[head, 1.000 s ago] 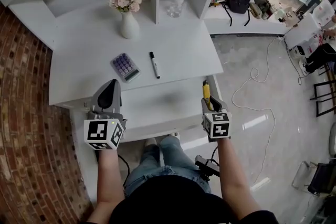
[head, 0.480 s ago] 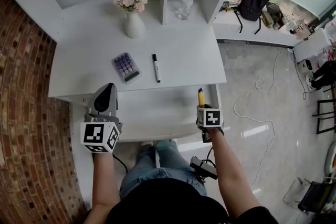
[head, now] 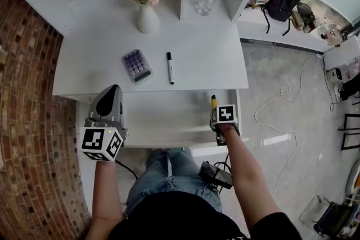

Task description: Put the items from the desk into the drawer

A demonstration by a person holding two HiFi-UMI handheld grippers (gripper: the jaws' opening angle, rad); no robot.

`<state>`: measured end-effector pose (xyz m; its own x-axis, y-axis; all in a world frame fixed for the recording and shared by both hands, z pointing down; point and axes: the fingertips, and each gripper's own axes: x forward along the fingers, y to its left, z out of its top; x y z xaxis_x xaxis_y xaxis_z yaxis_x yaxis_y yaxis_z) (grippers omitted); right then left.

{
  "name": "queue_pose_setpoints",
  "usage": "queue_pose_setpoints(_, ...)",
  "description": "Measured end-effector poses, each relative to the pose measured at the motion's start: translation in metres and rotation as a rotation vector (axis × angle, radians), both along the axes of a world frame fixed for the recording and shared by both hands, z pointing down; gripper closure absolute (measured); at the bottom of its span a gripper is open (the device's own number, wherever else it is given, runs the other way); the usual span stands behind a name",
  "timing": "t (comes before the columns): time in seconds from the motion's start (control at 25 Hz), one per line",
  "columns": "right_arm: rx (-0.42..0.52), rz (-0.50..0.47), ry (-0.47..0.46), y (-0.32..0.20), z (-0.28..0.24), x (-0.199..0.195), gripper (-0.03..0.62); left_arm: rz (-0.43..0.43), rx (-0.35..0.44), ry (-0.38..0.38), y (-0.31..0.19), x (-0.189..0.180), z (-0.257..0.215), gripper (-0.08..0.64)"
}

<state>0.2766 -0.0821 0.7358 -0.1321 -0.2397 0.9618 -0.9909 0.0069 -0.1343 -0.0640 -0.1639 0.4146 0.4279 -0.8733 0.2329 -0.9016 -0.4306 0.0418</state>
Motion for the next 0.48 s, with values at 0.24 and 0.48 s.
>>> queue_pose_setpoints(0.24,-0.077,0.001,0.033,0.003,0.026,0.012,0.468,0.008,-0.023,0.021,-0.007,0.009,0.001,0.561)
queue_pose_setpoints(0.48,-0.128,0.037,-0.002,0.013,0.045,0.007,0.466,0.028,-0.029,-0.002,-0.008,0.018,0.0,0.561)
